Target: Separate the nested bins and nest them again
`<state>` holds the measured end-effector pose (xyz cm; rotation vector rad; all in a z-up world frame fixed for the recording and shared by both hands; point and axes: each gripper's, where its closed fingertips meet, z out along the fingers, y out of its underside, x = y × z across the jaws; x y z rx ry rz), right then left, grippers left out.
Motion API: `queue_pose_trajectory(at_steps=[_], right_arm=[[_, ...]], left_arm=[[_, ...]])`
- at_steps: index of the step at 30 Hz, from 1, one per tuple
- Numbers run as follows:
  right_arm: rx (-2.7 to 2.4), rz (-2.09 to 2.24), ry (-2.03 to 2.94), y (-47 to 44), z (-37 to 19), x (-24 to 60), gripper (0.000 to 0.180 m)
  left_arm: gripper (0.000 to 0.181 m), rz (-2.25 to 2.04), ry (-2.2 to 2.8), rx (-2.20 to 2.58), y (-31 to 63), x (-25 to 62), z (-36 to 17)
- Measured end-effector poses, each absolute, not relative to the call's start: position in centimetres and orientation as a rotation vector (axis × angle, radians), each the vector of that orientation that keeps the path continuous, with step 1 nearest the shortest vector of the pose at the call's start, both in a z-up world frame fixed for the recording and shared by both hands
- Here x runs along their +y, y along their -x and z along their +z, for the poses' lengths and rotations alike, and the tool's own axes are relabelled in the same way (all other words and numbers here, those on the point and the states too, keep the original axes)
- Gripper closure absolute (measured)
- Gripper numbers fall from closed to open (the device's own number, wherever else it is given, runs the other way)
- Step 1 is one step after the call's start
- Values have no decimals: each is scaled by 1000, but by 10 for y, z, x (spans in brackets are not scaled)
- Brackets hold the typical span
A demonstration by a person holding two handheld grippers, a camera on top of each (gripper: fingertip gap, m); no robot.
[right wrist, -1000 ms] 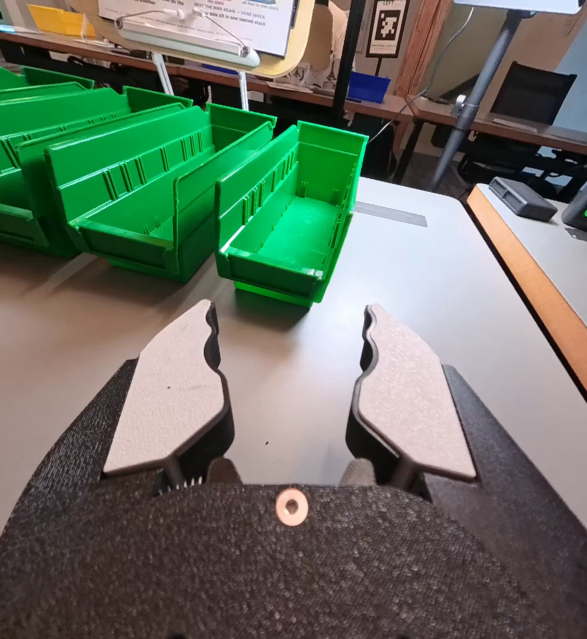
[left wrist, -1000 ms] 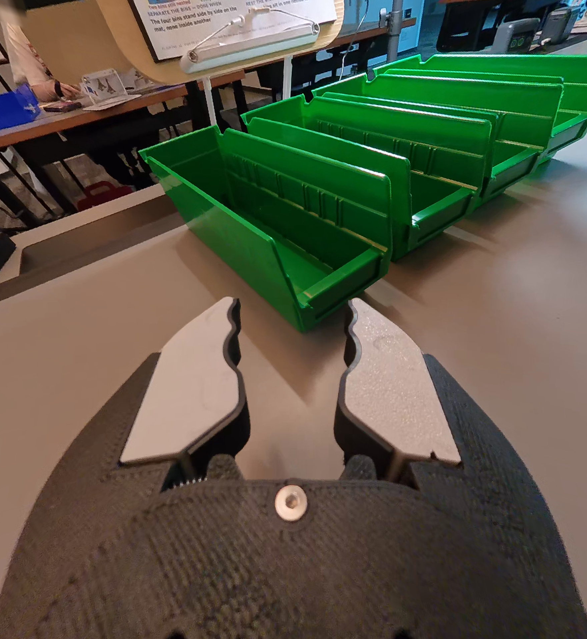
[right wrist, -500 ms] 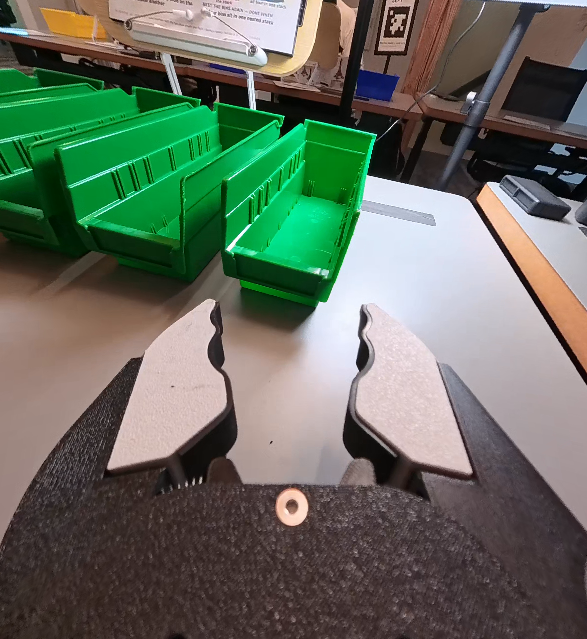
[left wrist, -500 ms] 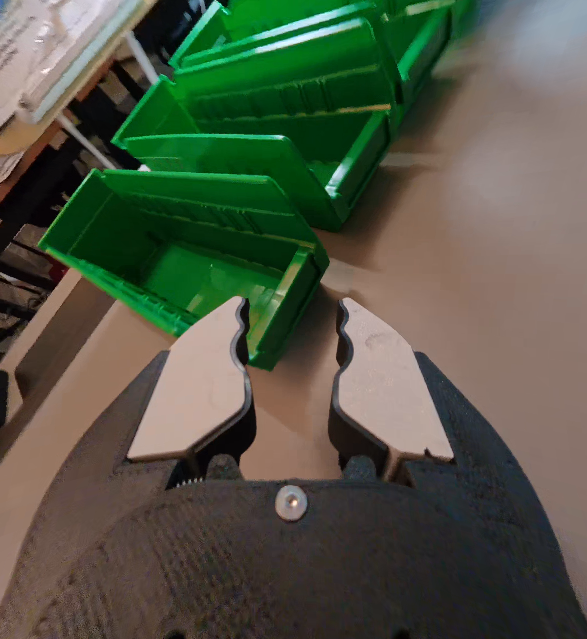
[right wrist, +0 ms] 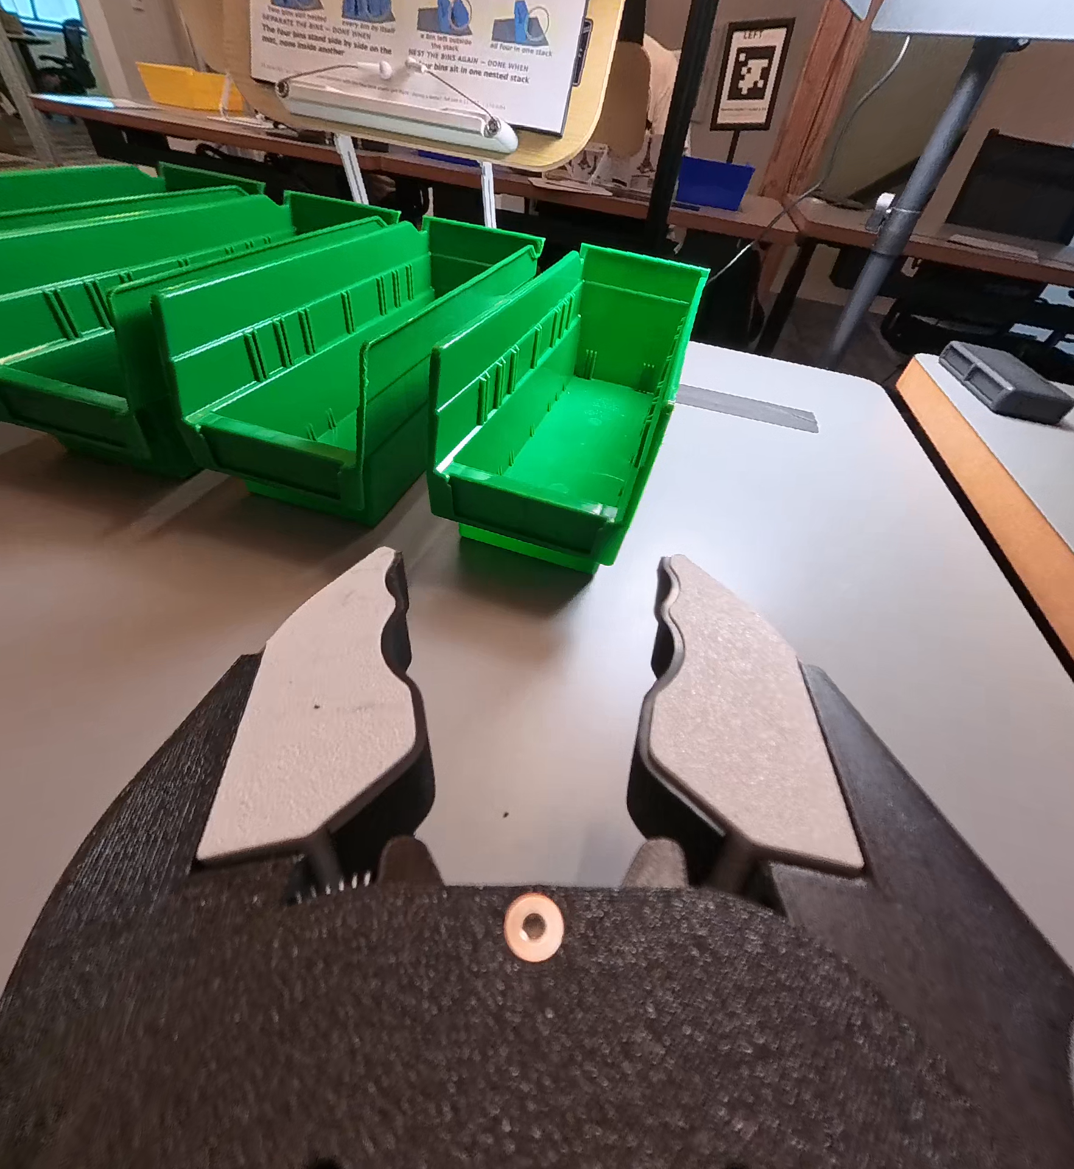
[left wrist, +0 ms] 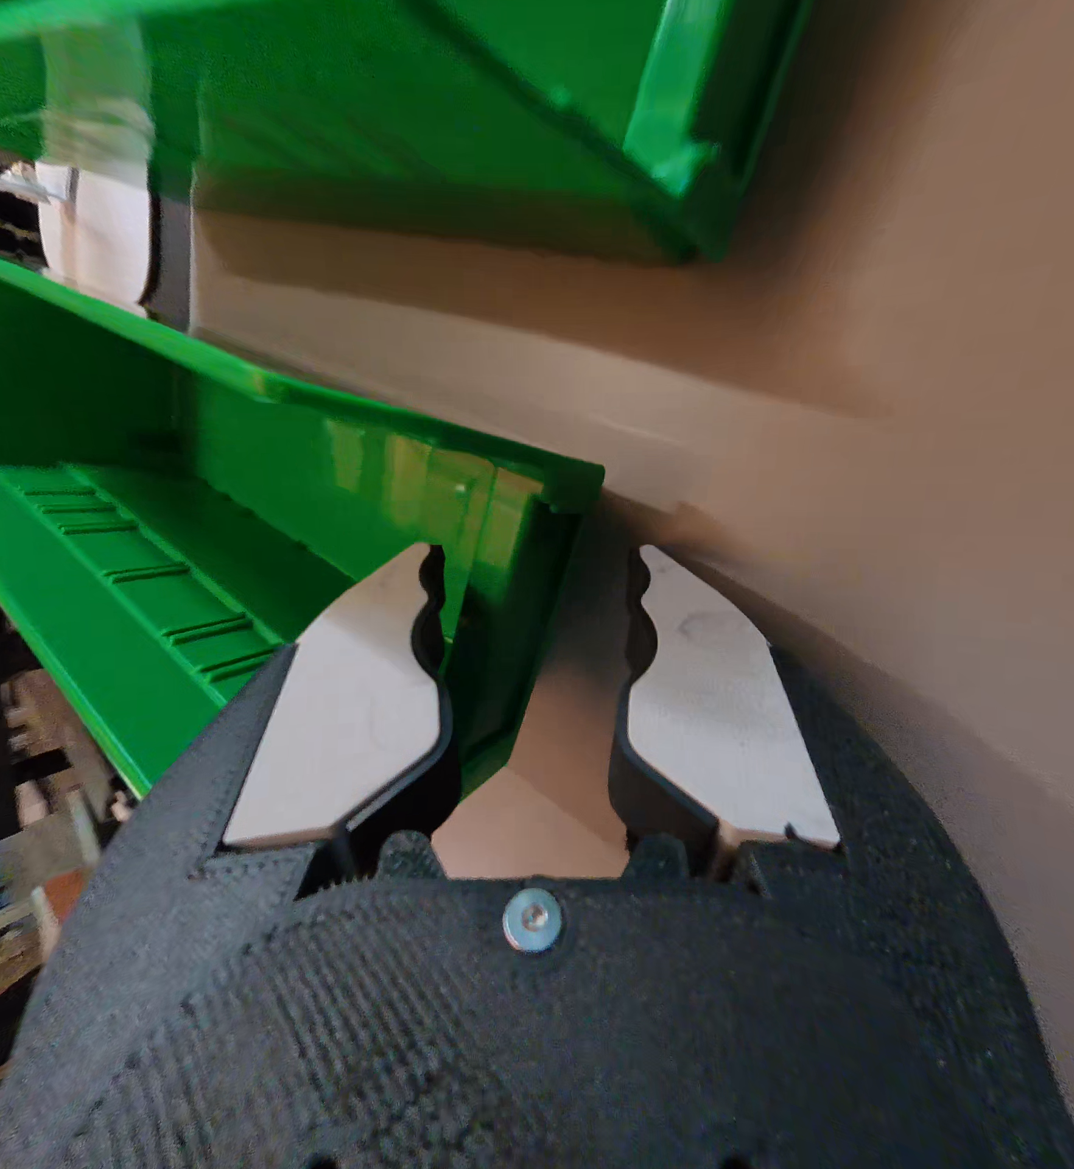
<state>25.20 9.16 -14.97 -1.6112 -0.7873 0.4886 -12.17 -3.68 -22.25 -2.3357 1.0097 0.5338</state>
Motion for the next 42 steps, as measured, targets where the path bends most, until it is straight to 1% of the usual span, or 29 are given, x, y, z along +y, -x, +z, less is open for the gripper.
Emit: queue_pose_trajectory(at_steps=[1, 3, 7, 11, 14, 18, 22, 25, 28, 31, 35, 41, 42], right_arm=[[-790, 489, 1607, -252, -149, 91, 105], [-792, 487, 1598, -252, -148, 90, 105], [-782, 489, 1583, -253, -145, 89, 106], [-772, 502, 1581, -254, -144, 89, 107], [-778, 508, 1582, -253, -145, 89, 108], [-784, 507, 1578, -253, -144, 89, 109], [-775, 509, 1571, -254, -143, 88, 110], [-764, 516, 1565, -255, -141, 88, 110], [-754, 521, 1558, -257, -139, 88, 111], [-749, 524, 1554, -258, -139, 88, 111], [-746, 533, 1554, -258, -138, 88, 111], [-736, 544, 1551, -259, -137, 88, 112], [-735, 544, 1551, -259, -137, 88, 112]], left_arm=[[131, 577, 2324, 1014, 127, -34, -224], [134, 629, 2300, 1026, 135, -28, -223], [148, 809, 2230, 1116, 151, -19, -223], [150, 740, 2230, 1110, 146, -23, -214], [151, 709, 2194, 1104, 138, -27, -191], [152, 785, 2134, 1109, 127, -28, -141], [152, 763, 2065, 1161, 90, -20, -93], [152, 742, 2036, 1223, 53, -7, -77], [152, 717, 2045, 1278, 23, 10, -85], [151, 700, 2086, 1326, 5, 23, -110], [151, 736, 2169, 1348, 6, 32, -142], [151, 706, 2187, 1386, 9, 31, -169], [146, 706, 2206, 1402, 11, 29, -176]])
